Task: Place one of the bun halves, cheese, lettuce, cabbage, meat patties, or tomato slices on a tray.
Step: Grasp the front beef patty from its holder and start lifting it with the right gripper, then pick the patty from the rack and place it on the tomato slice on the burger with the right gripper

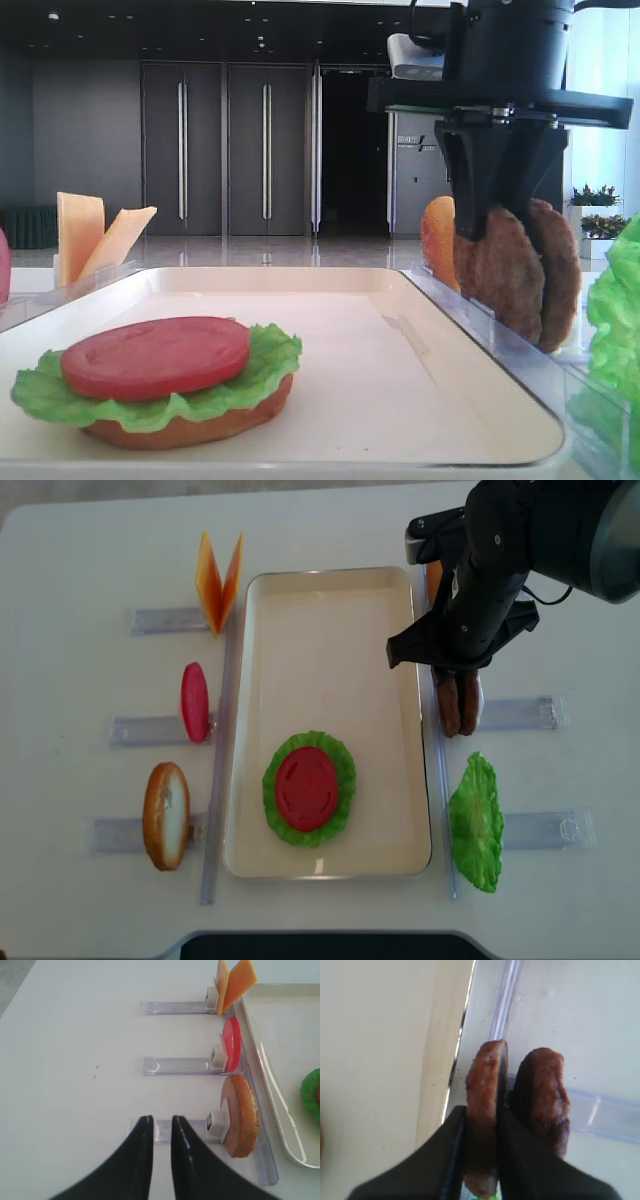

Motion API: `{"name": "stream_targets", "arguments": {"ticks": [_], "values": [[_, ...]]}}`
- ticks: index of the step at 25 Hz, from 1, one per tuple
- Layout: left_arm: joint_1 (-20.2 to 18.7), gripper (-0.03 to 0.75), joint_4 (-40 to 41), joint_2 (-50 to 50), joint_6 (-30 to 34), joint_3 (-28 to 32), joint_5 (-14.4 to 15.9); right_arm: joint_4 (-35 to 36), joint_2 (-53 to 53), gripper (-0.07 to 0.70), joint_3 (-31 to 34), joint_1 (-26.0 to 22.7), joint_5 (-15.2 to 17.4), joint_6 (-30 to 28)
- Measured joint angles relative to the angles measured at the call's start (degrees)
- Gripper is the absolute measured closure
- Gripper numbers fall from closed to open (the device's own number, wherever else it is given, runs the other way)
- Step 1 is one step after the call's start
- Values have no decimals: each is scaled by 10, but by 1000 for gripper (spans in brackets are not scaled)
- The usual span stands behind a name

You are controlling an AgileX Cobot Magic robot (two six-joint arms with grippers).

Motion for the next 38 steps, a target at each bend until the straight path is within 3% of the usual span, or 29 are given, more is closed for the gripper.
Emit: {"name": "stream_targets", "arguments": {"ticks": [14, 25, 34, 38], "values": [[0, 622, 0, 0, 0, 0, 0, -4, -65, 483, -1, 0, 22, 0], [0, 622, 0, 0, 0, 0, 0, -1, -167, 484, -4, 0, 68, 0], [0, 622, 0, 0, 0, 0, 0, 9, -174, 485, -4, 0, 95, 0], [0, 622, 0, 0, 0, 0, 0, 31, -174, 485, -4, 1, 123, 0]]}}
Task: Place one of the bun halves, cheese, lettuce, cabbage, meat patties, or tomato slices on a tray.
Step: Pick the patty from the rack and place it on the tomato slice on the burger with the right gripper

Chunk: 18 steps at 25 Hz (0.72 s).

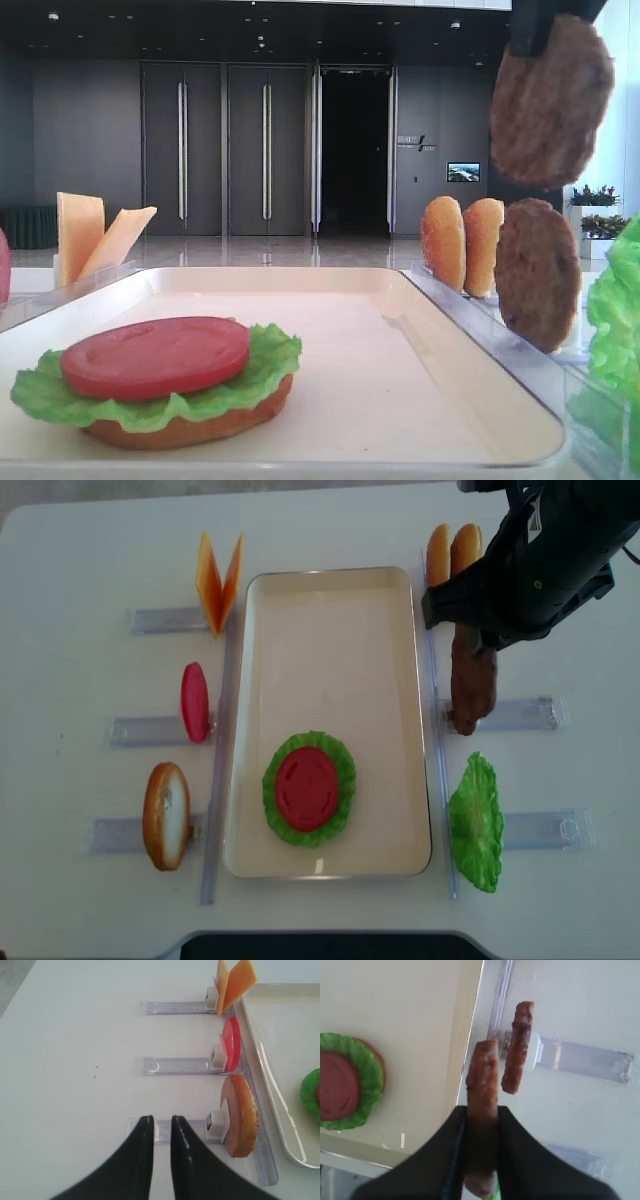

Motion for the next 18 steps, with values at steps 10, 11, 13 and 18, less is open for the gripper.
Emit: {"name": "stream_targets", "arguments": {"ticks": [10, 11, 13, 18], "values": [[0, 622, 0, 0, 0, 0, 0, 1, 0, 486, 0, 79, 31, 29], [0, 622, 0, 0, 0, 0, 0, 1, 0, 486, 0, 95, 31, 35], [0, 622, 0, 0, 0, 0, 0, 1, 0, 486, 0, 125, 31, 48], [0, 622, 0, 0, 0, 0, 0, 8, 0, 486, 0, 209, 31, 71]]}}
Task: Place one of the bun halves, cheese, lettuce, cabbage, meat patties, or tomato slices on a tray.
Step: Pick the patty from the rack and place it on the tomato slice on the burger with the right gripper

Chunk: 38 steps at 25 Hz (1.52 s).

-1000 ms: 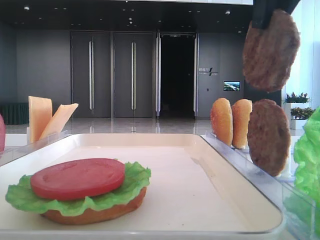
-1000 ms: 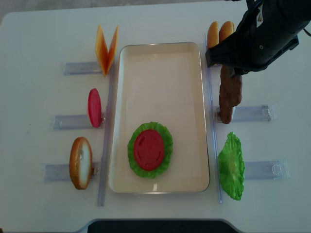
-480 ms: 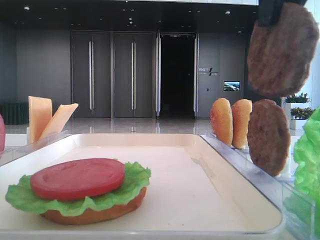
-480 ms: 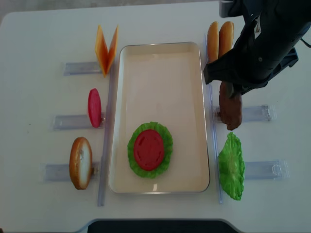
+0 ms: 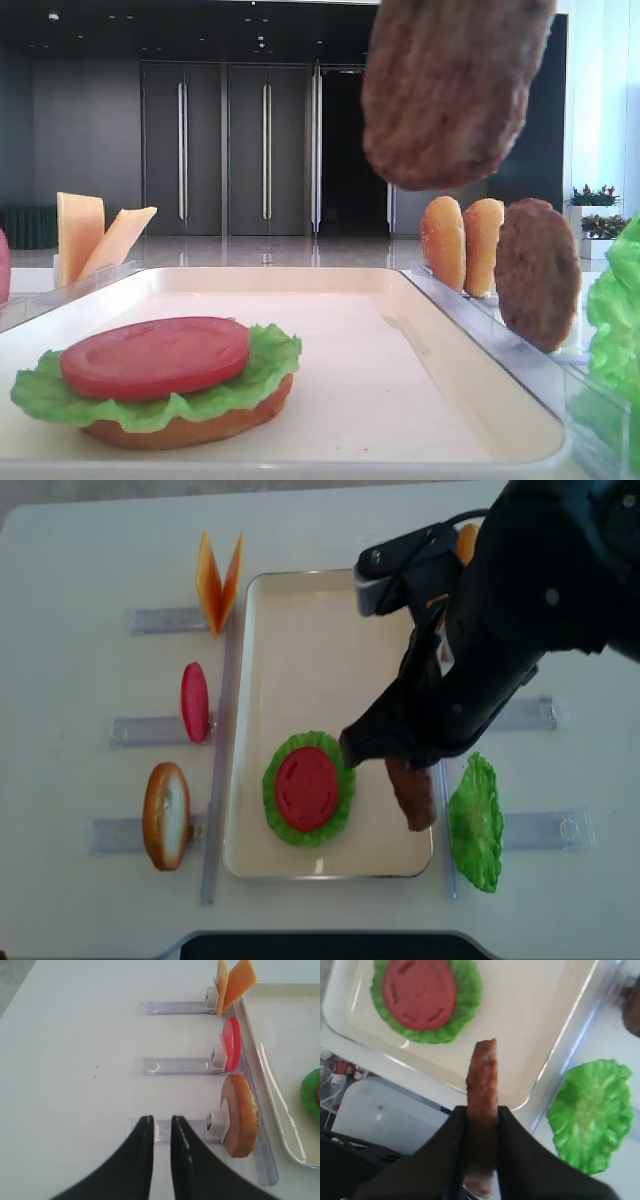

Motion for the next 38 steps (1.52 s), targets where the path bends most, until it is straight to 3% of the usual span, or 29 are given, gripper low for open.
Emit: {"name": "stream_targets", "arguments": {"ticks": [4, 9, 11, 14, 16, 22, 27, 31, 38], "values": [[0, 622, 0, 0, 0, 0, 0, 26, 0, 486, 0, 47, 0, 1], [0, 622, 0, 0, 0, 0, 0, 42, 0, 486, 0, 53, -8, -10], [0, 622, 0, 0, 0, 0, 0, 63, 0, 486, 8, 52, -31, -35], [0, 622, 0, 0, 0, 0, 0, 163, 0, 486, 39, 41, -85, -121], [0, 622, 0, 0, 0, 0, 0, 263, 0, 486, 63, 26, -123, -209], [0, 622, 0, 0, 0, 0, 0, 550, 18, 486, 113, -39, -159, -484], [0, 622, 0, 0, 0, 0, 0, 659, 56, 486, 133, -87, -144, -611], [0, 622, 0, 0, 0, 0, 0, 738, 104, 486, 133, -121, -111, -698], [0, 622, 0, 0, 0, 0, 0, 813, 188, 486, 133, -180, -60, -796]]}}
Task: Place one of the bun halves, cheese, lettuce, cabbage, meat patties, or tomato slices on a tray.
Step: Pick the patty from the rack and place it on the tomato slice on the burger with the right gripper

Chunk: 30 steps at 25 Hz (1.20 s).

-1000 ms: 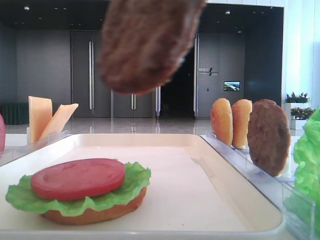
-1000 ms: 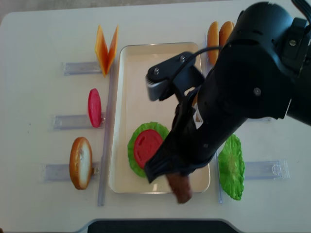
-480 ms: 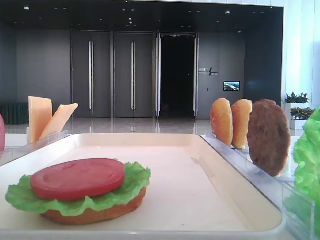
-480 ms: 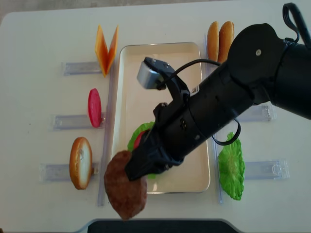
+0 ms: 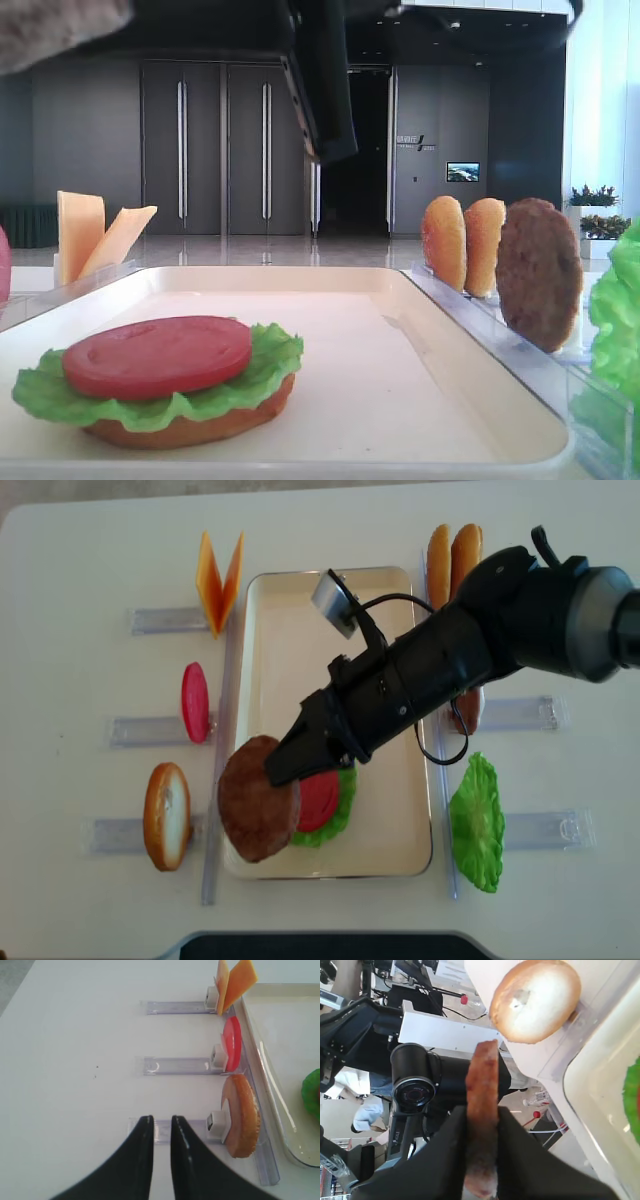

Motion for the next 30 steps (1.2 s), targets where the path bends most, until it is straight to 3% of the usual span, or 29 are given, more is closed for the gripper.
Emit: {"name": "stream_targets", "arguments": {"ticks": [6, 30], "values": [[0, 622, 0, 0, 0, 0, 0, 15, 45, 486, 0, -39, 31, -44], [0, 622, 0, 0, 0, 0, 0, 38, 130, 486, 0, -71, 34, -122]]}}
